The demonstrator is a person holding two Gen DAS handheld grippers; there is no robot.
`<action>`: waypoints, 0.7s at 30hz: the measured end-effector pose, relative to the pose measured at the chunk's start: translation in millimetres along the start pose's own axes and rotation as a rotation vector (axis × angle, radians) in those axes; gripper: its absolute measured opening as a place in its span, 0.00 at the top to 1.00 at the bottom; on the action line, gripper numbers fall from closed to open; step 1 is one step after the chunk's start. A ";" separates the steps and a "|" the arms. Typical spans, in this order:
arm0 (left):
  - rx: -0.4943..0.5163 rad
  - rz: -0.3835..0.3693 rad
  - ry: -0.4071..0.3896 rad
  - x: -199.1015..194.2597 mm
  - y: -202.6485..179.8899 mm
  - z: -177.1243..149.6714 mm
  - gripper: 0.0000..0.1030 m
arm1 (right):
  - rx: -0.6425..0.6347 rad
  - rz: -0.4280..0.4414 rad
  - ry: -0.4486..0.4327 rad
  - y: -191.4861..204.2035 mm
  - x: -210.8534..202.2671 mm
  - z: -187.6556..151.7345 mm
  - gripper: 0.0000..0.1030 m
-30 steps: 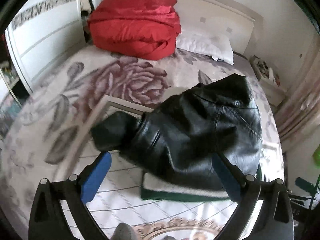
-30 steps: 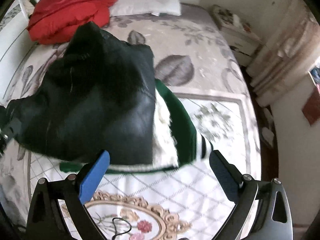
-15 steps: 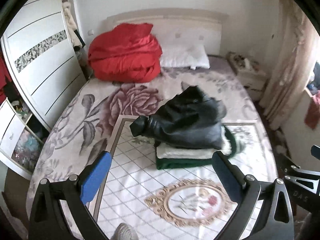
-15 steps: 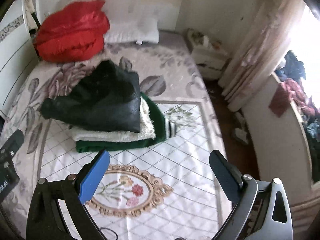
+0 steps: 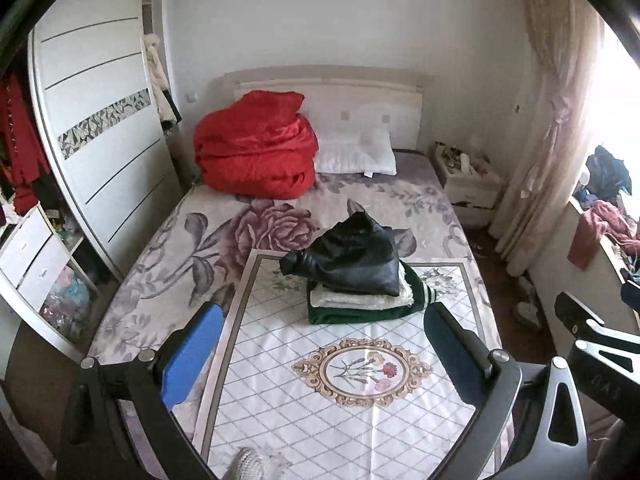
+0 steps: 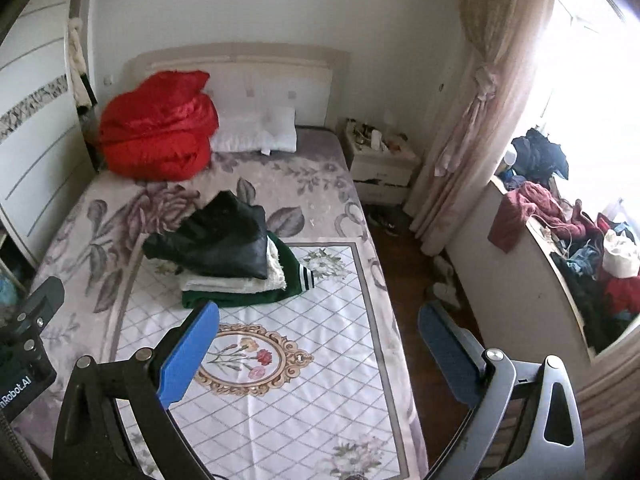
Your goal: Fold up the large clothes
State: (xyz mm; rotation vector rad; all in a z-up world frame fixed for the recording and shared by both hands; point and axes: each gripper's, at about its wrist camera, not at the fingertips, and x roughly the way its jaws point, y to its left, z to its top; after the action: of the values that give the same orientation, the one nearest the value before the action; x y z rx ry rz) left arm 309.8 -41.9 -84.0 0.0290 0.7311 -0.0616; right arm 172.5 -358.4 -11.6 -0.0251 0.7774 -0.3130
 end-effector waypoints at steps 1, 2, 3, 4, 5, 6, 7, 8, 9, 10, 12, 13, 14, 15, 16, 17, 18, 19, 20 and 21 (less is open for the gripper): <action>-0.002 0.004 -0.006 -7.7 1.2 -0.4 0.00 | 0.005 0.006 -0.009 -2.7 -11.0 -0.8 0.02; -0.002 0.009 -0.012 -17.5 2.2 -0.4 0.00 | 0.002 0.008 -0.020 -4.9 -23.8 -0.9 0.02; -0.004 0.012 -0.017 -24.2 3.0 0.1 0.00 | -0.001 0.009 -0.027 -6.3 -33.8 -1.7 0.02; -0.008 0.012 -0.022 -30.0 4.4 0.1 0.00 | 0.001 0.019 -0.037 -8.7 -46.6 -2.7 0.02; -0.012 0.017 -0.026 -37.0 5.3 0.1 0.00 | 0.000 0.026 -0.046 -10.2 -57.0 -3.4 0.02; -0.013 0.021 -0.025 -42.8 5.5 0.4 0.00 | -0.005 0.027 -0.051 -10.9 -65.9 -4.8 0.02; -0.012 0.022 -0.023 -48.9 5.1 0.8 0.00 | -0.009 0.031 -0.055 -11.5 -74.3 -4.9 0.02; -0.015 0.026 -0.022 -53.6 5.4 -0.6 0.00 | -0.006 0.043 -0.060 -12.8 -81.8 -4.9 0.02; -0.018 0.035 -0.018 -58.1 5.1 -1.2 0.00 | -0.006 0.047 -0.066 -13.5 -88.6 -5.1 0.02; -0.017 0.043 -0.013 -62.3 4.4 -1.5 0.00 | -0.011 0.042 -0.071 -13.3 -94.4 -5.4 0.02; -0.015 0.050 -0.009 -69.7 2.7 -3.3 0.00 | -0.015 0.051 -0.079 -14.4 -105.9 -4.7 0.02; -0.014 0.056 -0.007 -71.6 2.2 -3.6 0.00 | -0.015 0.054 -0.080 -14.2 -107.7 -3.7 0.02; -0.015 0.055 -0.005 -75.4 1.6 -4.6 0.00 | -0.014 0.059 -0.083 -15.0 -112.6 -3.2 0.02; -0.017 0.054 -0.007 -78.6 1.8 -5.4 0.00 | -0.013 0.062 -0.086 -15.8 -115.9 -3.1 0.02; -0.018 0.057 -0.009 -81.6 1.5 -6.2 0.00 | -0.012 0.066 -0.091 -16.6 -119.5 -2.6 0.02; -0.019 0.061 -0.012 -84.8 1.3 -7.0 0.00 | -0.015 0.066 -0.095 -16.5 -121.7 -1.5 0.02; -0.019 0.060 -0.017 -87.9 1.3 -7.5 0.00 | -0.018 0.065 -0.101 -17.1 -126.3 -1.6 0.02; -0.019 0.065 -0.022 -90.8 1.4 -7.8 0.00 | -0.020 0.066 -0.104 -16.7 -125.9 0.4 0.02; -0.020 0.069 -0.026 -93.8 1.2 -7.9 0.00 | -0.022 0.069 -0.107 -16.8 -127.9 0.8 0.02; -0.022 0.068 -0.029 -95.7 1.9 -8.2 0.00 | -0.021 0.072 -0.109 -17.3 -129.4 1.5 0.02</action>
State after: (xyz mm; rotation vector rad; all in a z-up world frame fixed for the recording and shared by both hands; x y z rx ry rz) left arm 233.4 -35.2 -26.1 0.0322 0.7008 0.0108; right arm 82.4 -338.0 80.5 -0.0333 0.6720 -0.2329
